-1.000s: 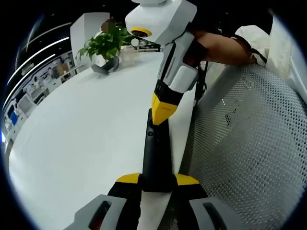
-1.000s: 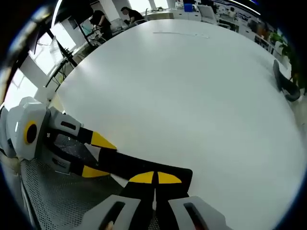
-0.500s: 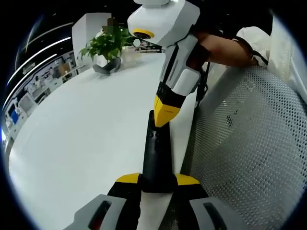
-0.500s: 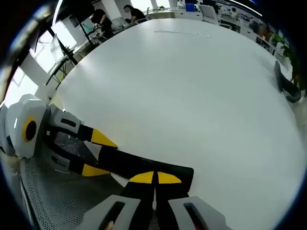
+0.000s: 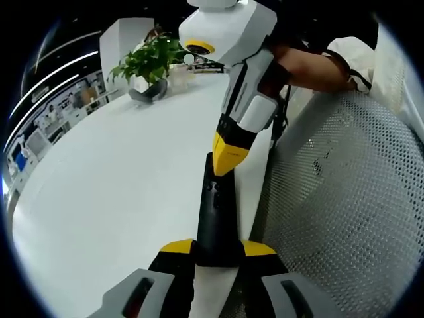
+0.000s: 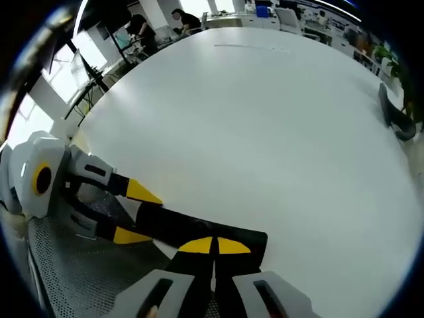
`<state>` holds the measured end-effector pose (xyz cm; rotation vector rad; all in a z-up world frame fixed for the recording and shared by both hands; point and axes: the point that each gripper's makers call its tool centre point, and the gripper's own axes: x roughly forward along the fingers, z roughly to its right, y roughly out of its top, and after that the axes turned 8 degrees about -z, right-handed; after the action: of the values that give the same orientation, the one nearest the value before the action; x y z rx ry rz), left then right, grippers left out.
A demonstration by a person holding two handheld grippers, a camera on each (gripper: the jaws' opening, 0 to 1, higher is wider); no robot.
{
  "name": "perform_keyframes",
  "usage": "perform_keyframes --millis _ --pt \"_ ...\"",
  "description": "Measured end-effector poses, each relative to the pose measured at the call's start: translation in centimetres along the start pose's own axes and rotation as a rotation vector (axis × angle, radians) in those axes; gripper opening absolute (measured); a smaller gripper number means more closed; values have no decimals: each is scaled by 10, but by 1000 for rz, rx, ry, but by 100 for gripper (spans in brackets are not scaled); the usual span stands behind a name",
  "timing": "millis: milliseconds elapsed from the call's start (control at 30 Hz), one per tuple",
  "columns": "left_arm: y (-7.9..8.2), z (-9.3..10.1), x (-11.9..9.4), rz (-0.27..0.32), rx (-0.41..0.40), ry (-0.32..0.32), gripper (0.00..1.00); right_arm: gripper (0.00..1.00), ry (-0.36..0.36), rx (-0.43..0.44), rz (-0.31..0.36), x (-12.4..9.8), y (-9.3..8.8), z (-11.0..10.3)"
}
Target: Press the specified remote control buttons in sequence, fully releasing each button before pressing the next.
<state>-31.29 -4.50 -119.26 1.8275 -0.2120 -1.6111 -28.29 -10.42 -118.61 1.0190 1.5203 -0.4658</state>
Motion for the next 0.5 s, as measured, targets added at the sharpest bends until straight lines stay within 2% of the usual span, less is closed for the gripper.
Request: perform_keyframes --millis 500 --pt "0 2 1 -15 4 -2 24 0 -4 8 -9 -1 0 0"
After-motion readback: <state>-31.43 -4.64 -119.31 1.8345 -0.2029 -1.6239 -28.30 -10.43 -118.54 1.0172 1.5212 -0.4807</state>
